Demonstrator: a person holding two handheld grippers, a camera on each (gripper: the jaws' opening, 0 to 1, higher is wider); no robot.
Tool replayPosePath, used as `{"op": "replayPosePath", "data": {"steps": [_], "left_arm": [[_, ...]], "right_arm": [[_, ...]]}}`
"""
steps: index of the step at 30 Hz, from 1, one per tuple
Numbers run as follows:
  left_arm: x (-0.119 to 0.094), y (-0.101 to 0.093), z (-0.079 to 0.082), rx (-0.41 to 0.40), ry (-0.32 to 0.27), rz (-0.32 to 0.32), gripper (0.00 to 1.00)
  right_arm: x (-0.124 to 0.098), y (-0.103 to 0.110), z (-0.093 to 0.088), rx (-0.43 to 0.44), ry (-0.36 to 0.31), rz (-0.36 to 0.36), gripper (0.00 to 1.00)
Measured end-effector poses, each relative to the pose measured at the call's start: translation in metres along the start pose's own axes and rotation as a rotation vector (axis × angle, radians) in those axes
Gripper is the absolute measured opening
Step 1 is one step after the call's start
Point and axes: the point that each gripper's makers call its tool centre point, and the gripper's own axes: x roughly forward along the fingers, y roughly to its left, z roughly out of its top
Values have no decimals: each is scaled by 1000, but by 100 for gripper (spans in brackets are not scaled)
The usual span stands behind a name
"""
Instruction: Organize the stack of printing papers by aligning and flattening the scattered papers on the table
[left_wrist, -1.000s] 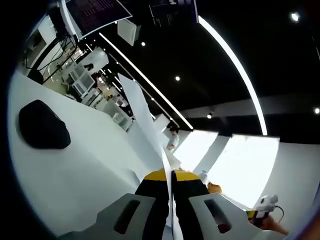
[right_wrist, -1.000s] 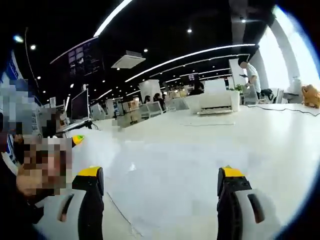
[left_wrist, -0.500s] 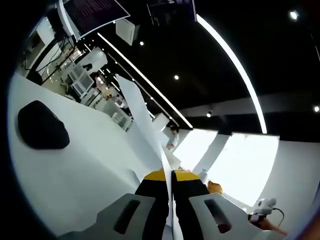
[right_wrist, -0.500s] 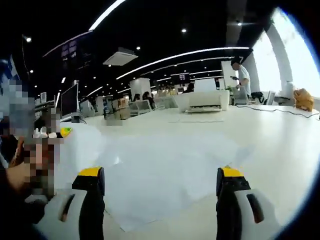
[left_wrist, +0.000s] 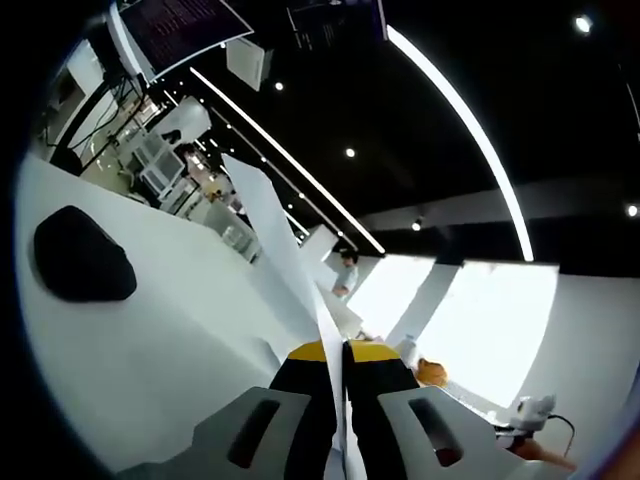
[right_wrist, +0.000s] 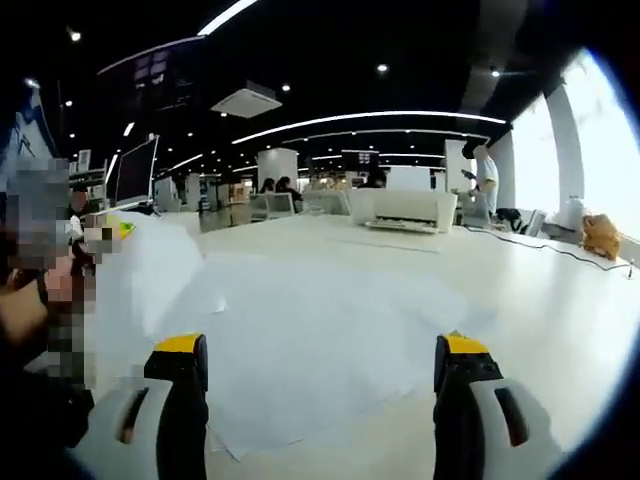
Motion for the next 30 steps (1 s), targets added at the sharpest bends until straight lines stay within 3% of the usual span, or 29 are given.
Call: {"op": "replayPosePath", "data": {"steps": [5, 15, 24, 30], "left_arm": [[0, 2, 0, -4, 5, -2, 6], [0, 2, 0, -14, 5, -7, 6], [-1, 0, 0, -23, 2, -17, 6], [-1, -1, 0, -25, 1, -22, 6]], "right_arm": [[27, -17, -3, -73, 27, -5, 88], [60, -35, -1, -62, 55, 49, 88], [80, -38, -5, -24, 99, 87, 87], [83, -31, -16, -41, 163, 110, 82]]}}
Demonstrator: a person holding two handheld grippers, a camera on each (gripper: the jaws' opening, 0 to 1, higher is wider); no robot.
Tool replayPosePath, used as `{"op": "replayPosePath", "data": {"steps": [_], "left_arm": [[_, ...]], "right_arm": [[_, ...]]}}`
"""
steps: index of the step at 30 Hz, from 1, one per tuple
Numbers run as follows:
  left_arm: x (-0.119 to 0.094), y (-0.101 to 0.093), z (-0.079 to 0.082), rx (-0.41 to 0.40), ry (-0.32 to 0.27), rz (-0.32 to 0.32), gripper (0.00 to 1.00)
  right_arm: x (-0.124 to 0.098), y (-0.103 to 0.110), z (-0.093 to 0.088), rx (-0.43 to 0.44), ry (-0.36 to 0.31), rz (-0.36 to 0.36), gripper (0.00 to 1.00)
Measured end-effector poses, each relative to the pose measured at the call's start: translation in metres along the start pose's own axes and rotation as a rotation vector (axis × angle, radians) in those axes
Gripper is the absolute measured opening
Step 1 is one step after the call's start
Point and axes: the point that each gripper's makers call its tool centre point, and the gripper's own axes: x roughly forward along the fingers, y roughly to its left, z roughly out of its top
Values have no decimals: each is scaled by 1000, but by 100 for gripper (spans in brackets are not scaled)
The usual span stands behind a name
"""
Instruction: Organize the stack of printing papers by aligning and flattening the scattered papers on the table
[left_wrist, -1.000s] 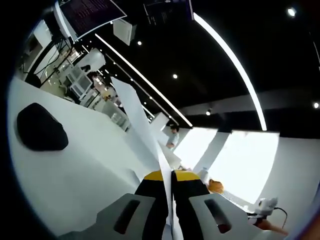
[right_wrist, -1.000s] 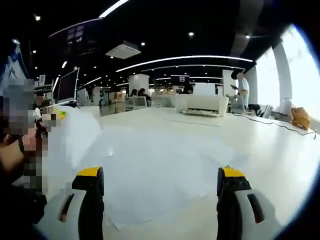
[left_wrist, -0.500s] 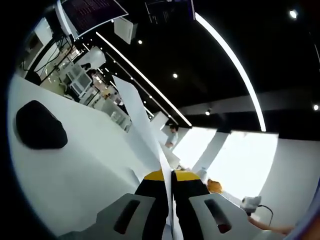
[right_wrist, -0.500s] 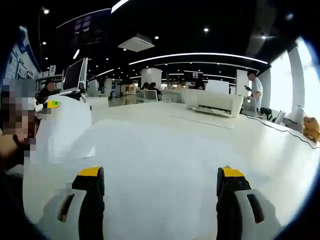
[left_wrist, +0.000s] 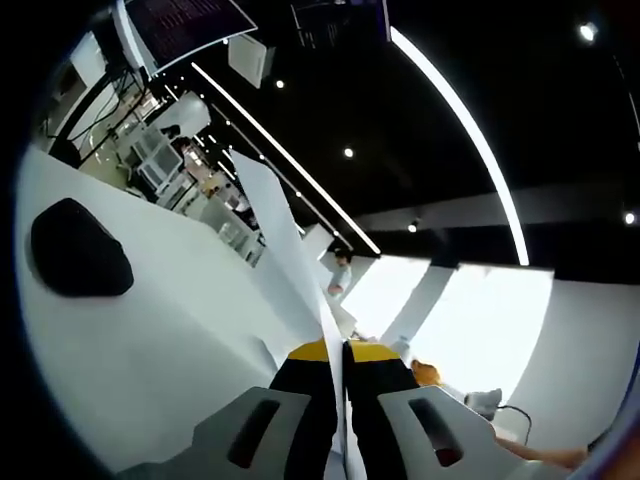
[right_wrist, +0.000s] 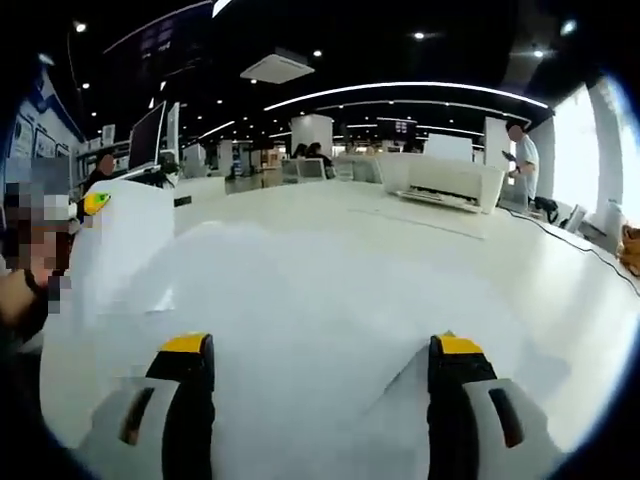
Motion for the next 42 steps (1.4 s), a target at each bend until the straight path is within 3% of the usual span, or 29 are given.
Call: {"op": "replayPosePath", "data": {"steps": [9, 20, 34, 42], "left_arm": [[-1, -3, 0, 2, -1, -2, 6], [0, -2, -1, 6, 1, -1, 6], [-1, -3, -1, 7, -2, 0, 6], [-2, -6, -2, 6, -4, -1, 6]], "right_arm": [[-1, 3, 0, -3, -8, 3, 78], [-5, 27, 1, -45, -32, 95, 39], [-7, 42, 1, -56, -26, 114, 22], [-9, 50, 5, -258, -52, 99, 16]]}}
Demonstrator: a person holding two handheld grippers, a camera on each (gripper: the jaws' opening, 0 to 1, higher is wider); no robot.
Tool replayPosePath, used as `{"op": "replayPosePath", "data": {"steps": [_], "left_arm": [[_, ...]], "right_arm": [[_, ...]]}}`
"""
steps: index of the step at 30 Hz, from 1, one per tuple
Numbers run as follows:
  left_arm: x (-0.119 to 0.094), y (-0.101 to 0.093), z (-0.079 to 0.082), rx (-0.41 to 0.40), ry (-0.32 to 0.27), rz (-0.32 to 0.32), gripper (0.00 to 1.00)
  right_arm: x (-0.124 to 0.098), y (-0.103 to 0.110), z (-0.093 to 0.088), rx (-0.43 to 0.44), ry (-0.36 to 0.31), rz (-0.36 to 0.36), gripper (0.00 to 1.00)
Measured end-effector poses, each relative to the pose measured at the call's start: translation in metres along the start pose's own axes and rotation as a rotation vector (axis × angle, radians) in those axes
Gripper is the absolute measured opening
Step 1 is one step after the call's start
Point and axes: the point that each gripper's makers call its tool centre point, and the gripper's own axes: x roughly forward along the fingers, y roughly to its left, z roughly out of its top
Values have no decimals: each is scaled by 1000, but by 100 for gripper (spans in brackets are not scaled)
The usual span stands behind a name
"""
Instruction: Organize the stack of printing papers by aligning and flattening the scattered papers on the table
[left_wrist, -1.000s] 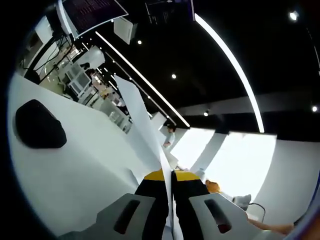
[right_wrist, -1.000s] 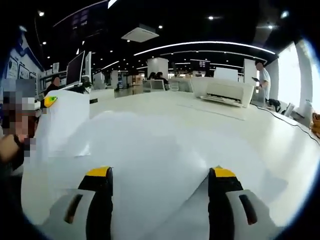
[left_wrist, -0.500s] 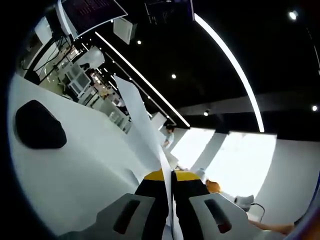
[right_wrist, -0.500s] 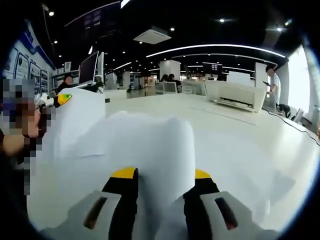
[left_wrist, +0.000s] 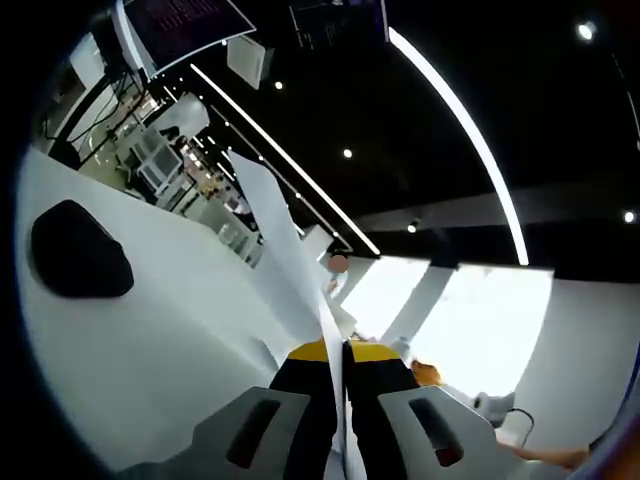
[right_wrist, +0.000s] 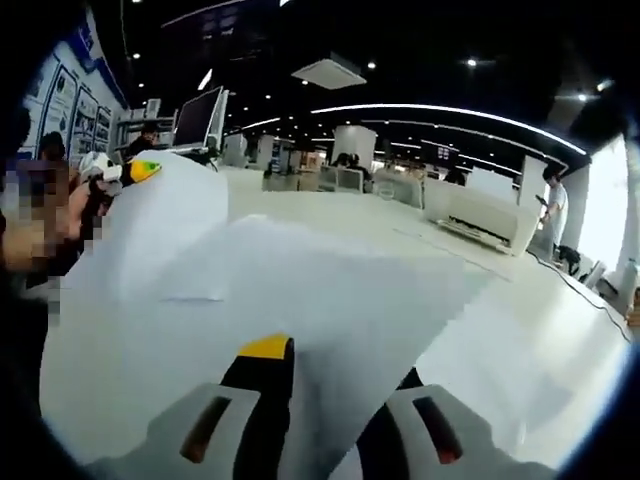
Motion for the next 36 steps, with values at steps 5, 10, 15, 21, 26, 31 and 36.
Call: {"op": "replayPosePath", "data": {"steps": [5, 10, 15, 21, 26, 31, 36], "left_arm": [[0, -1, 0, -2, -2, 0, 6], [0, -1, 0, 0, 0, 0, 6], [0, -2, 0, 2, 0, 2, 6], [0, -3, -1, 2, 1, 4, 6], [0, -4, -1, 1, 1, 2, 6], [0, -4, 0, 0, 1, 2, 6], [-1, -4, 0, 2, 2, 2, 6]], "right_arm": [[0, 3, 1, -64, 4, -20, 14], [2, 0, 0, -54, 6, -10, 12], [3, 1, 0, -58, 4, 1, 8], [5, -3, -2, -80, 12, 3, 3], [2, 5, 0, -107, 13, 2, 0], [-3, 8, 7, -44, -24, 18, 0], [-12, 1, 18, 122, -100, 42, 0]]}}
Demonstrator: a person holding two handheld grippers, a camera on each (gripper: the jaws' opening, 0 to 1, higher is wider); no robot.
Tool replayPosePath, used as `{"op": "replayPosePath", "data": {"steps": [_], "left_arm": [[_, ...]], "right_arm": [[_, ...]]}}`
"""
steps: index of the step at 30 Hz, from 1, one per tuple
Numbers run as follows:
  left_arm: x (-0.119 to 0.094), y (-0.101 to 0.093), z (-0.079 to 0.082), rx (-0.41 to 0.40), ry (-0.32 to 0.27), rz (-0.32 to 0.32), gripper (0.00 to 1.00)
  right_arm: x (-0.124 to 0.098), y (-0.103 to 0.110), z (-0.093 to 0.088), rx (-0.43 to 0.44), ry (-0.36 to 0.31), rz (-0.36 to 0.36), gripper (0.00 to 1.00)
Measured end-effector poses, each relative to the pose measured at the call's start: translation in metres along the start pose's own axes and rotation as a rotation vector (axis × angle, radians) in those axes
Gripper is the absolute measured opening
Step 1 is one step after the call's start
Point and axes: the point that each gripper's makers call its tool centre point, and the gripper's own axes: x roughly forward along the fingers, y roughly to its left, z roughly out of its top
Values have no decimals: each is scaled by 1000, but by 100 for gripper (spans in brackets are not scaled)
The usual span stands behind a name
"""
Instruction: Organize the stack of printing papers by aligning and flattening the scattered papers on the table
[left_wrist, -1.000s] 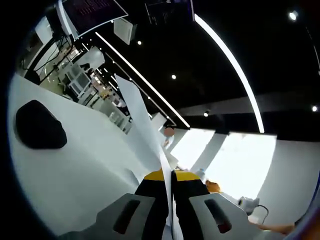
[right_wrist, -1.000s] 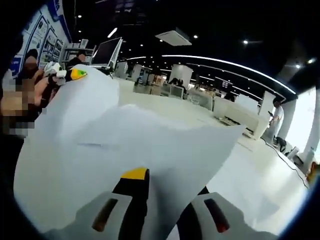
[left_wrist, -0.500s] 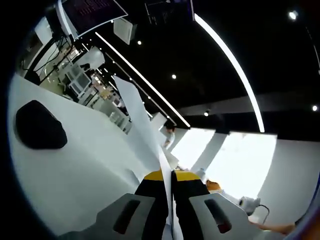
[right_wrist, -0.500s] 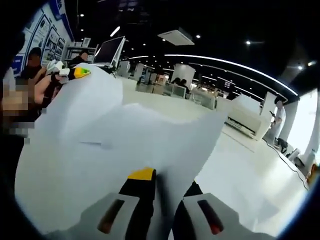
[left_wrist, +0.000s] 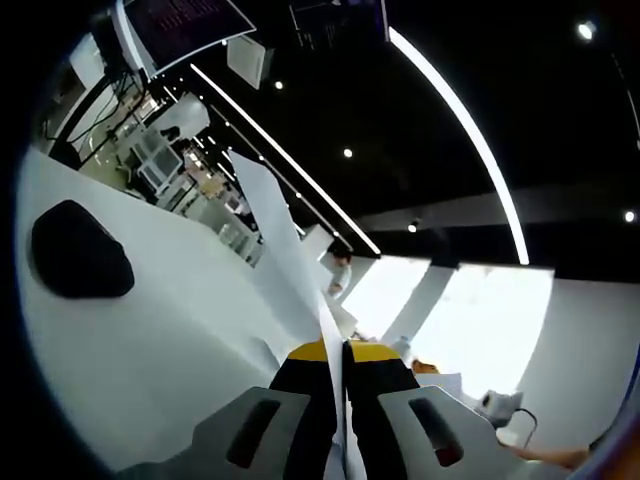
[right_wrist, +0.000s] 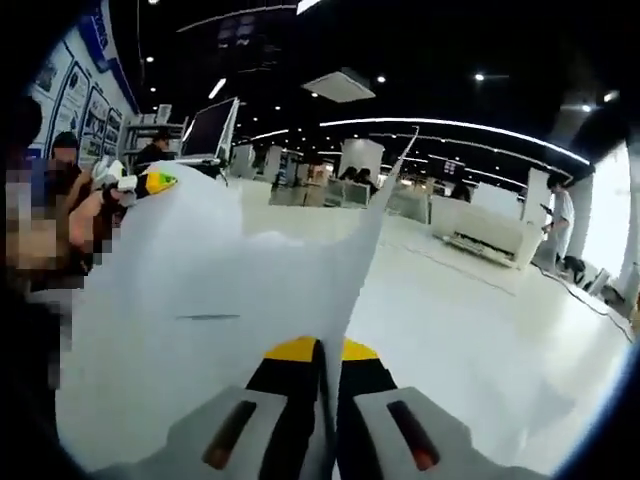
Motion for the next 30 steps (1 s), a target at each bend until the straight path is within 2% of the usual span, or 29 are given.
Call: {"op": "replayPosePath", "data": {"steps": [3, 8, 30], "left_arm": [[0, 0, 0, 0, 0, 1, 6], [0, -2, -1, 0, 0, 2, 6], [0, -3, -2, 0, 5, 5, 6]], "right_arm": [[-5, -6, 7, 69, -46, -3, 0], [-10, -9, 12, 107, -78, -8, 0], [-9, -9, 10, 84, -63, -22, 0]]}}
